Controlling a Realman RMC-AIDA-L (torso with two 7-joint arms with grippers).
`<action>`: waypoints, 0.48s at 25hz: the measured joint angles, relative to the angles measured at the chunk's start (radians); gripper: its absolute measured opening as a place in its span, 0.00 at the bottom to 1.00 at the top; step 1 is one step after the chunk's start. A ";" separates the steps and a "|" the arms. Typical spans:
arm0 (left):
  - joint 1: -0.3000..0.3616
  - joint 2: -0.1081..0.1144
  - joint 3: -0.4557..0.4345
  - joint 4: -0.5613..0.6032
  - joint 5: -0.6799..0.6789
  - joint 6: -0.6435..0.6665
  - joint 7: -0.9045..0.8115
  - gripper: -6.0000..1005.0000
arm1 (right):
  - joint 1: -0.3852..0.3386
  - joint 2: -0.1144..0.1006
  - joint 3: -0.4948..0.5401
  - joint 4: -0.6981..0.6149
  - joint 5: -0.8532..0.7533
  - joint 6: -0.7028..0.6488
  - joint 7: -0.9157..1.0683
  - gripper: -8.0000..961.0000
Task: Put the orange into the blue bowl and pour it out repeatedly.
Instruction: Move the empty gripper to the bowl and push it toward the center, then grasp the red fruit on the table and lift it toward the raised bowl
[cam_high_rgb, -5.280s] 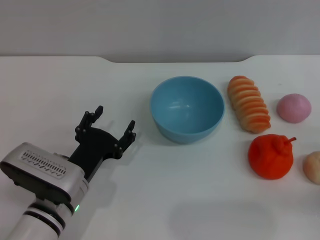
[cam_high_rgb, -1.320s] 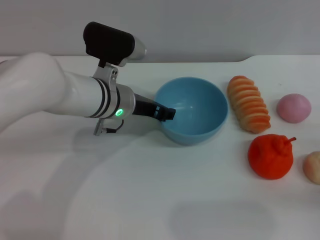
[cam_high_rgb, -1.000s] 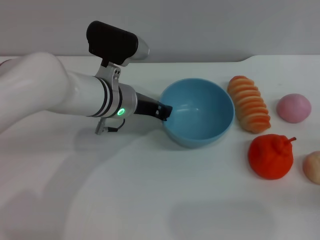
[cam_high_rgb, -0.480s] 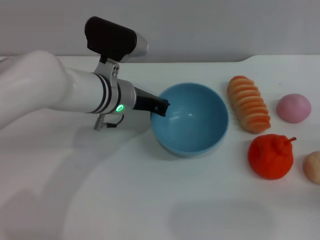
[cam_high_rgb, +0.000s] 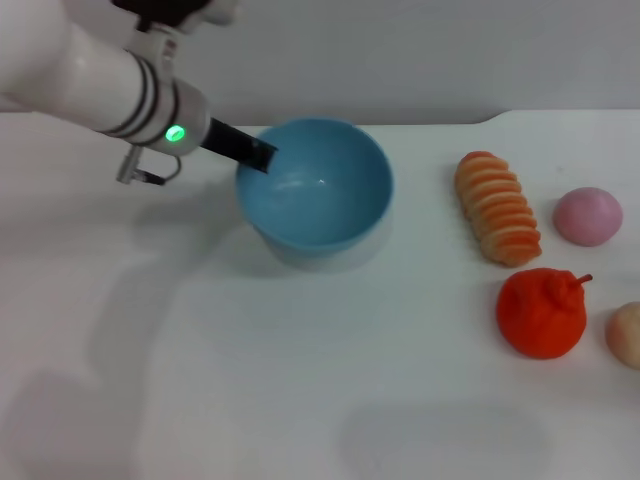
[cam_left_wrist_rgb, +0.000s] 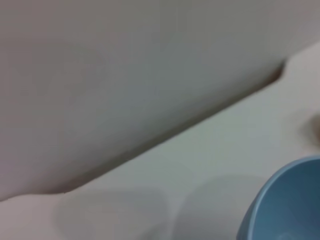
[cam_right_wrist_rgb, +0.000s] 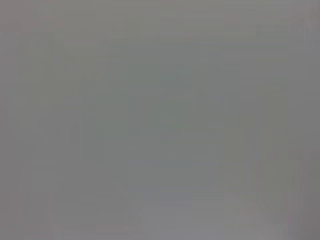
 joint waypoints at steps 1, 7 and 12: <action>0.006 0.001 -0.031 0.002 0.011 0.007 0.001 0.00 | 0.008 -0.002 0.000 -0.004 -0.009 0.013 0.006 0.79; 0.030 0.001 -0.065 0.002 0.036 0.017 0.000 0.00 | 0.062 -0.002 0.000 -0.200 -0.282 0.142 0.313 0.79; 0.033 0.000 -0.074 0.001 0.042 0.022 -0.008 0.00 | 0.105 0.007 -0.037 -0.472 -0.602 0.192 0.725 0.79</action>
